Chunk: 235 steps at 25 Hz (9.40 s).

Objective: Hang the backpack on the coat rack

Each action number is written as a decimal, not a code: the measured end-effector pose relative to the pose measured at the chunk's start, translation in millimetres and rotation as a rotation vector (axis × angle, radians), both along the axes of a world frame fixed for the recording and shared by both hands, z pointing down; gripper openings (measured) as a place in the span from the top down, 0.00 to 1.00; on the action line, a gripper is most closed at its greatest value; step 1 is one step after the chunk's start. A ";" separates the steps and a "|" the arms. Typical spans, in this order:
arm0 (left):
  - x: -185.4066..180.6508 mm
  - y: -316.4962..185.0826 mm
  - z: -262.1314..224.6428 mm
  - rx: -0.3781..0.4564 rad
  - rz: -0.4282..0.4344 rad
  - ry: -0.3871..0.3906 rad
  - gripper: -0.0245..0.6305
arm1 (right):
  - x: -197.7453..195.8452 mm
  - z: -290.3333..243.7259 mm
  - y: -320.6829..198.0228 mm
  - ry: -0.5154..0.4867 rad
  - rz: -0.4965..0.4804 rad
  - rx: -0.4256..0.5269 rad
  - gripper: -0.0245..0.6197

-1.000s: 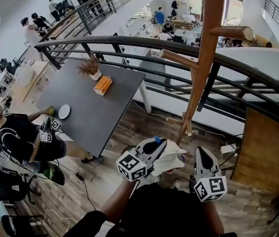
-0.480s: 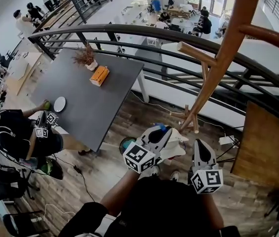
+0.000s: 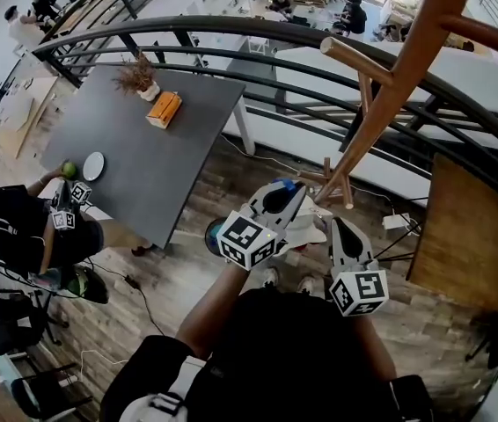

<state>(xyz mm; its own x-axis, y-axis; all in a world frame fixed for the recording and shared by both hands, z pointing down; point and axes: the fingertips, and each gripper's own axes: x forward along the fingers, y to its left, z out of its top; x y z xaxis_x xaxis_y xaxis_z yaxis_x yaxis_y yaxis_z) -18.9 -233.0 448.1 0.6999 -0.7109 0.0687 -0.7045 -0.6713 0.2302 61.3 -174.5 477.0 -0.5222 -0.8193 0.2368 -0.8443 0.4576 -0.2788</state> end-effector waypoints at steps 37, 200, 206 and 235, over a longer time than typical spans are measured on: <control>38.0 -28.4 28.1 -0.069 0.187 0.014 0.94 | 14.3 17.8 -12.0 0.027 0.071 -0.057 0.95; 65.9 -9.0 243.4 -0.515 0.040 -0.141 0.94 | 30.9 68.2 -0.3 0.021 0.051 -0.186 0.94; 61.2 -8.6 246.1 -0.523 0.024 -0.139 0.94 | 30.8 69.2 2.0 0.022 0.048 -0.186 0.94; 39.7 -2.4 237.8 -0.507 -0.022 -0.151 0.87 | 22.5 67.5 12.1 0.024 0.027 -0.167 0.95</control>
<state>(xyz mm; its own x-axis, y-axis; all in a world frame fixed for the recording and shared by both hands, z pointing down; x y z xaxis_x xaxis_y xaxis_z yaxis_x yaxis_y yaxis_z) 20.8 -235.4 685.9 0.6407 -0.5765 0.5071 -0.7678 -0.4865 0.4170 83.8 -162.4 544.4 -0.4933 -0.7812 0.3826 -0.8629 0.3837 -0.3289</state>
